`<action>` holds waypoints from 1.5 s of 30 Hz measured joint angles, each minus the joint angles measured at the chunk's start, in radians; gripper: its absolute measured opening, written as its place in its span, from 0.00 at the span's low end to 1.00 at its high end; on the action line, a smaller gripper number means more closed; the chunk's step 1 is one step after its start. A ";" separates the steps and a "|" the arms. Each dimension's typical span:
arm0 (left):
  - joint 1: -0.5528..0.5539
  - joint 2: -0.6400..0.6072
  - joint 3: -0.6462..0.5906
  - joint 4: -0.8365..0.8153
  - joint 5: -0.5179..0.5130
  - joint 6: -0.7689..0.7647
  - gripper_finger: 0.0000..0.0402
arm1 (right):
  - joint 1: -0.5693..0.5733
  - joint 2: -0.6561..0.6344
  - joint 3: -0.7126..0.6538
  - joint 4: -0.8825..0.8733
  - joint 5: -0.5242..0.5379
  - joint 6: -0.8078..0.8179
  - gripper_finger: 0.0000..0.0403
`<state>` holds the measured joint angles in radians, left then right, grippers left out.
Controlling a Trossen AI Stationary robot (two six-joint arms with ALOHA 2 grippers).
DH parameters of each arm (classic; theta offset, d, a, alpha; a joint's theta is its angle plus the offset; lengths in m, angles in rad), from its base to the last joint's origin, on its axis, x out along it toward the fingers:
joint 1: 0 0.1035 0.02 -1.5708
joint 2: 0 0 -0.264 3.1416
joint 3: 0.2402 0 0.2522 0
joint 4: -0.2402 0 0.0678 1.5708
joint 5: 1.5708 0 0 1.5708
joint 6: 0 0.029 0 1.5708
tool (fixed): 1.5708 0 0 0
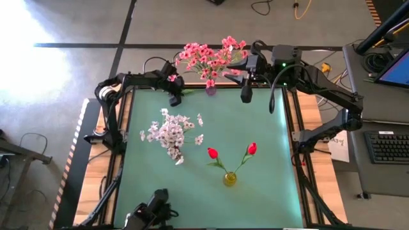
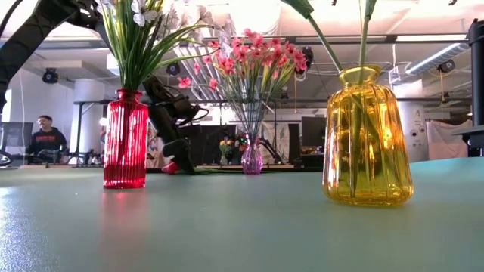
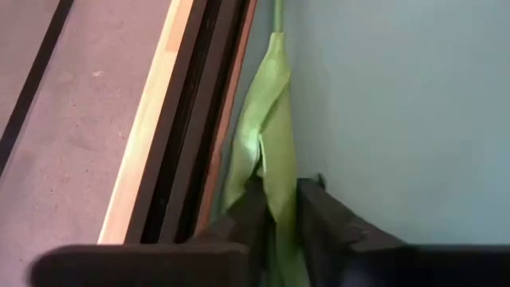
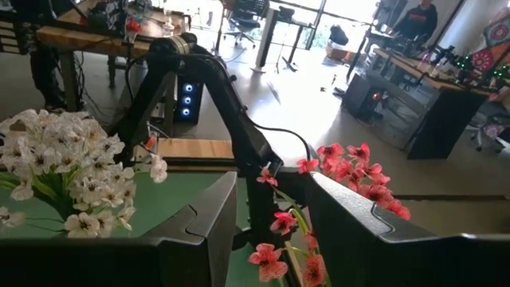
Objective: Sort flowers into vase by color
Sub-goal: Put the red tulip into the yellow flower vase
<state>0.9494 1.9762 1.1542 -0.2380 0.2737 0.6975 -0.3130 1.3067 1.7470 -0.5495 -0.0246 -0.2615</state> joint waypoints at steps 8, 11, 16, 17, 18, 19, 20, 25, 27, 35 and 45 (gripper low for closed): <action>0.009 -0.056 -0.003 -0.130 -0.077 0.046 0.01 | 0.000 0.004 0.000 -0.022 0.000 0.003 0.36; 0.012 -0.105 -0.004 -0.220 -0.124 0.061 0.00 | 0.000 0.006 -0.002 -0.022 0.000 0.006 0.36; 0.021 -0.181 -0.004 -0.294 -0.122 0.057 0.00 | 0.000 0.015 -0.002 -0.023 0.000 0.006 0.36; 0.022 -0.198 -0.004 -0.306 -0.122 0.049 0.00 | 0.000 0.018 -0.002 -0.023 0.000 0.006 0.36; 0.022 -0.217 -0.004 -0.322 -0.121 0.048 0.00 | 0.000 0.019 -0.002 -0.023 0.000 0.006 0.36; 0.022 -0.238 -0.004 -0.338 -0.119 0.047 0.00 | 0.000 0.021 -0.002 -0.023 0.000 0.005 0.36; 0.022 -0.259 -0.004 -0.359 -0.119 0.046 0.00 | 0.000 0.023 -0.002 -0.023 0.000 0.004 0.36; 0.022 -0.371 -0.004 -0.462 -0.181 -0.024 0.00 | 0.000 0.025 -0.002 -0.023 0.000 0.004 0.36; 0.022 -0.416 -0.004 -0.505 -0.184 -0.039 0.00 | 0.000 0.025 -0.002 -0.023 0.000 0.004 0.36; -0.004 -0.576 -0.004 -0.654 -0.187 -0.074 0.00 | 0.000 0.026 -0.002 -0.022 0.000 0.012 0.36; -0.124 -0.778 -0.004 -0.754 -0.298 -0.115 0.00 | 0.000 0.041 -0.001 -0.008 0.000 0.027 0.36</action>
<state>0.8258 1.1985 1.1503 -0.9915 -0.0245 0.5829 -0.3129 1.3475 1.7458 -0.5578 -0.0250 -0.2348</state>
